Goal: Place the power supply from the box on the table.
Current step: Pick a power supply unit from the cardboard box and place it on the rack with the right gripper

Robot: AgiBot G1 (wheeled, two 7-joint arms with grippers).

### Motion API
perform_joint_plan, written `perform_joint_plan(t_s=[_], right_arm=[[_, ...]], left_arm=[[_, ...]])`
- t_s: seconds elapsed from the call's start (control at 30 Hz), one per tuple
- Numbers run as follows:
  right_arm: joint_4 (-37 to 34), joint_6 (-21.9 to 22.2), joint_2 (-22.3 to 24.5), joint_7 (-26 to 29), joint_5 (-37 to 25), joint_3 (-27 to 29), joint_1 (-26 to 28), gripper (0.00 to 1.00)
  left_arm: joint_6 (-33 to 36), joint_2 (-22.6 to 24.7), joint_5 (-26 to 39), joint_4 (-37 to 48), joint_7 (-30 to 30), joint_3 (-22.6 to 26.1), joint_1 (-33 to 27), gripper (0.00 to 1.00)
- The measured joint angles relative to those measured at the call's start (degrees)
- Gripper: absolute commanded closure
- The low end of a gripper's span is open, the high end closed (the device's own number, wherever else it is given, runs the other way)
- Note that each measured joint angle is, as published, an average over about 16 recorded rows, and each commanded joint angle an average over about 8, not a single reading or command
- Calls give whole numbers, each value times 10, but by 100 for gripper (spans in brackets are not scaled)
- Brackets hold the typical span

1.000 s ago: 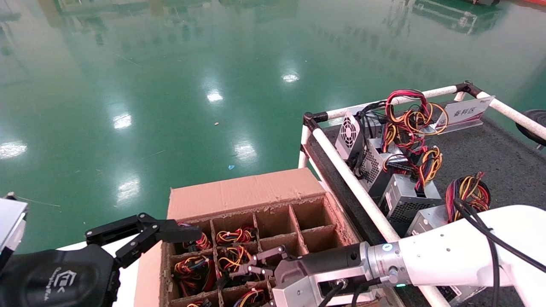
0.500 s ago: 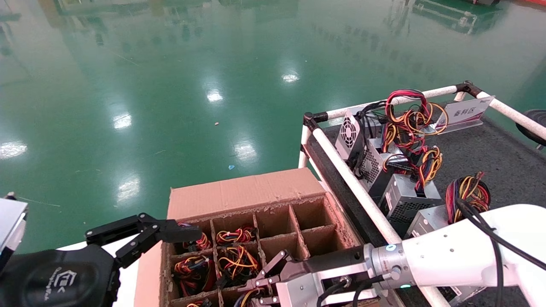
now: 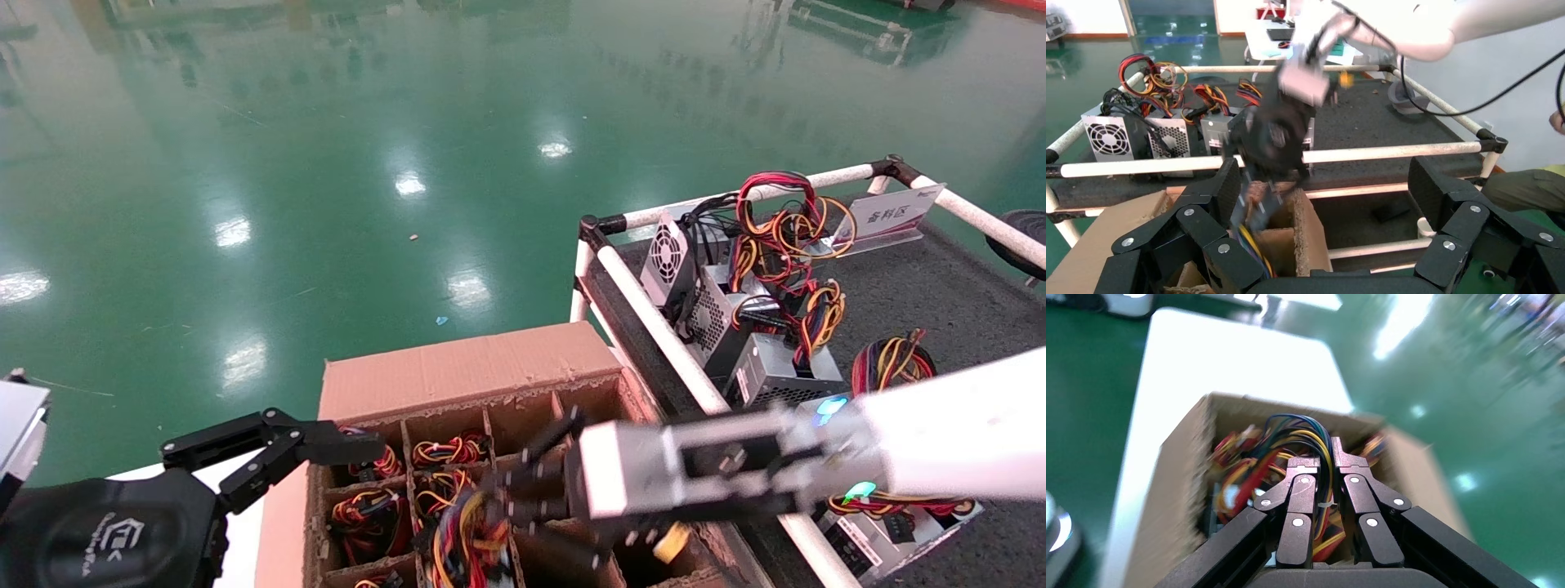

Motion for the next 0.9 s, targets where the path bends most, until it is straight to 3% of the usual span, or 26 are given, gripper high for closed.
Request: perform_joint_plan(t_s=[0.2, 0.47, 0.9], right_arm=[[18, 2, 25, 53, 41, 29, 43, 100], [-8, 45, 51, 82, 71, 72, 117, 100], [-188, 175, 82, 29, 49, 117, 254, 100]], left_arm=[[0, 0, 0, 0, 0, 0, 0, 0], [0, 0, 0, 0, 0, 0, 0, 0], [0, 0, 0, 0, 0, 1, 0, 0]])
